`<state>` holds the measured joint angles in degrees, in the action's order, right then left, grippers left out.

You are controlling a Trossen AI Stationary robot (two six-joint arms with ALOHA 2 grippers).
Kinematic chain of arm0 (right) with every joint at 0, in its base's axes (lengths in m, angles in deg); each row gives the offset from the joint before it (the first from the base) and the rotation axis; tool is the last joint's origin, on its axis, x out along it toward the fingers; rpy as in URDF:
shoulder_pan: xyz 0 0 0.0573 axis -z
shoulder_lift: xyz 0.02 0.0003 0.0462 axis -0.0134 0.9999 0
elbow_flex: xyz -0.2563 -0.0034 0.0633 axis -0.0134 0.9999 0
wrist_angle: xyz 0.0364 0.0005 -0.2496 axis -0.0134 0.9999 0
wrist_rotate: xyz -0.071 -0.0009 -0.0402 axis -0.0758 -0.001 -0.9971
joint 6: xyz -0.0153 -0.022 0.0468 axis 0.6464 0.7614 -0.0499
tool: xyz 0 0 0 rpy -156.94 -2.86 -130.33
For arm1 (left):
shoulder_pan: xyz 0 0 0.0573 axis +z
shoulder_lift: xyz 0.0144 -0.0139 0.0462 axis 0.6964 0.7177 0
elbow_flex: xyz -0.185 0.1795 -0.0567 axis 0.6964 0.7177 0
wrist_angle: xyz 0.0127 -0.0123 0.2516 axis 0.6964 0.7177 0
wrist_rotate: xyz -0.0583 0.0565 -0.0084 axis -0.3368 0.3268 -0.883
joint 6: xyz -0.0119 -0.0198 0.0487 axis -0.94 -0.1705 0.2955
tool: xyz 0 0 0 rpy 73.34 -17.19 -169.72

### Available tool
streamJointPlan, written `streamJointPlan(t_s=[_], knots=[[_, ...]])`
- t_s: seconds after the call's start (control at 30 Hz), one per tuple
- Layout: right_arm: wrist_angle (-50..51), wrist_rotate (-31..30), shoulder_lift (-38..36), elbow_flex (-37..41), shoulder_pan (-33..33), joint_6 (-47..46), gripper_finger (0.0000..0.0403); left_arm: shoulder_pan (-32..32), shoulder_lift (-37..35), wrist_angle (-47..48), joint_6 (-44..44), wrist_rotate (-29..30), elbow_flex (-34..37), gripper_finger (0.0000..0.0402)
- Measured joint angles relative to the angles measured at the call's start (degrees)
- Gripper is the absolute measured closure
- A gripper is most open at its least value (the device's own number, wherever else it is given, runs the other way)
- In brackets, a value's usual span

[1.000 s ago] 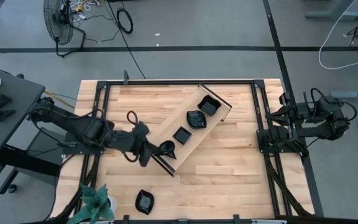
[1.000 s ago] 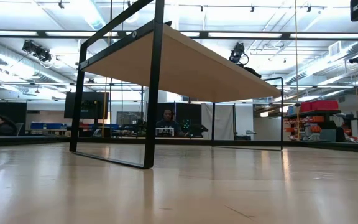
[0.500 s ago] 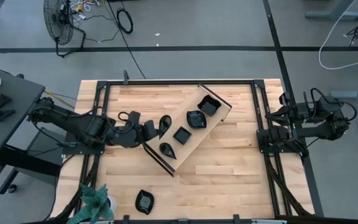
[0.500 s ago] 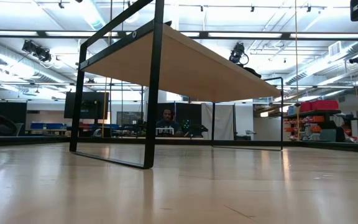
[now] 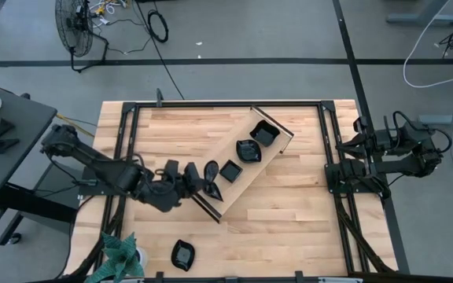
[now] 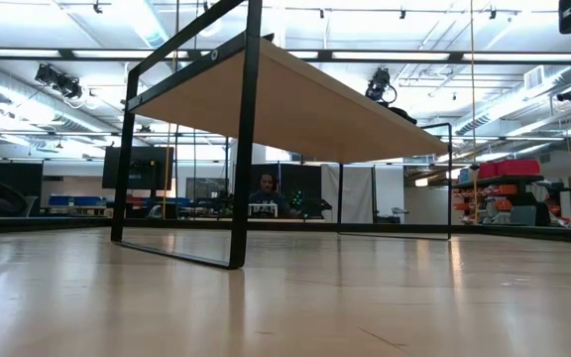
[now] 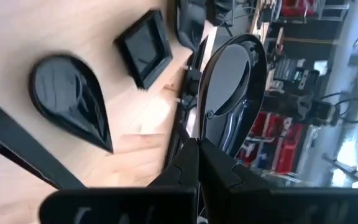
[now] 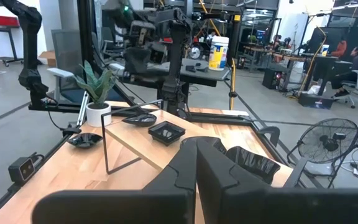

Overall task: Pick & Place Mini shaped plates
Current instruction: Stack the black teardrop shaped plate on top of the black teardrop shaped plate on the shelf

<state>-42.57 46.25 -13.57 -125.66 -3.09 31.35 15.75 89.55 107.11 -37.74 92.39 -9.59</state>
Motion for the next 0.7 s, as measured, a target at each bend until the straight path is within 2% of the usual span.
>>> streamJointPlan(t_s=[0.1,0.3,0.6,0.7], knots=[[0.0,0.0,0.0,0.0,0.0,0.0,0.0392,-1.7,1.5,-1.2,-3.2,0.9,0.0,0.0398],[0.0,0.0,0.0,0.0,0.0,0.0,0.0392,-3.7,3.5,-6.0,-3.4,0.8,0.0,0.0398],[0.0,0.0,0.0,0.0,0.0,0.0,0.0392,-5.0,4.9,-3.4,-3.6,-0.1,0.0,0.0398],[0.0,0.0,0.0,0.0,0.0,0.0,0.0392,-5.0,4.9,0.2,-3.6,-0.1,0.0,0.0398]])
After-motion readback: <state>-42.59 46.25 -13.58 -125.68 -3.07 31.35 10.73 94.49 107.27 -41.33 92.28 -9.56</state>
